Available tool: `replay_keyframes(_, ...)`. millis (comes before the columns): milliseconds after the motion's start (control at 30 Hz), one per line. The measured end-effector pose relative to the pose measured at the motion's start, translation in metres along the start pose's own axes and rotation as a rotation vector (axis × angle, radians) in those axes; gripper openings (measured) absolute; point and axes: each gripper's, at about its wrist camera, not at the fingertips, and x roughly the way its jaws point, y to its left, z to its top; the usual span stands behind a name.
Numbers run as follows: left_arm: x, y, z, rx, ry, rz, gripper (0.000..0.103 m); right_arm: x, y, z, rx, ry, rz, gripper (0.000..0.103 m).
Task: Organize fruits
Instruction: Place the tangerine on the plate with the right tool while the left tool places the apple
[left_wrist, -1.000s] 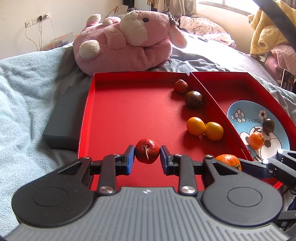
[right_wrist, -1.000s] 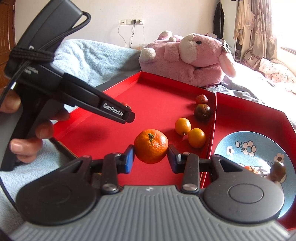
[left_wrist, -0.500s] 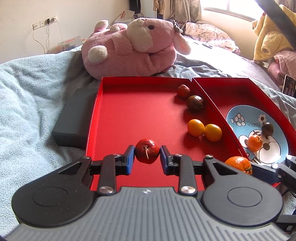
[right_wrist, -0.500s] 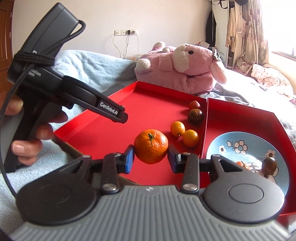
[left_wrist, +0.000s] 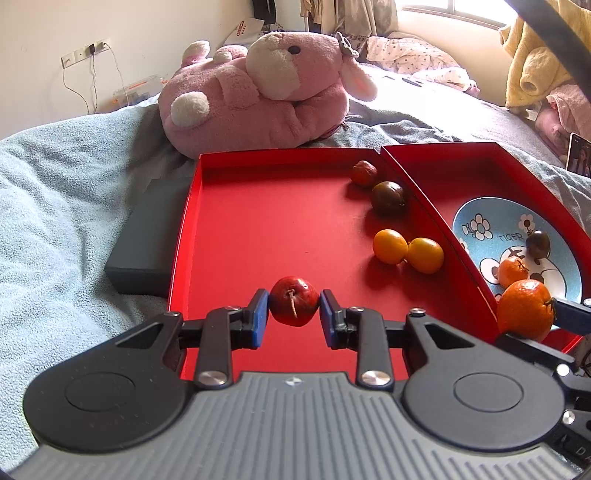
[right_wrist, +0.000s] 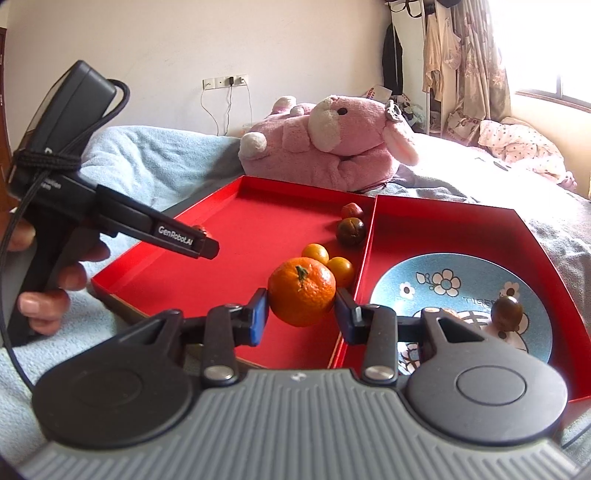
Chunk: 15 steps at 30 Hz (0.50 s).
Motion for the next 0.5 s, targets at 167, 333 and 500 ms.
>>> replay_keyframes(167, -0.006, -0.007, 0.001, 0.031, -0.033, 0.015, 0.035, -0.006, -0.018, -0.005, 0.028, -0.008, -0.031, 0.042)
replay_keyframes(333, -0.008, -0.018, 0.007, 0.087, -0.046, 0.013, 0.035, -0.012, -0.040, -0.005, 0.042, -0.026, -0.081, 0.042)
replay_keyframes(500, -0.010, -0.029, 0.018, 0.086, -0.058, -0.035, 0.035, -0.009, -0.073, -0.005, 0.074, -0.020, -0.152, 0.042)
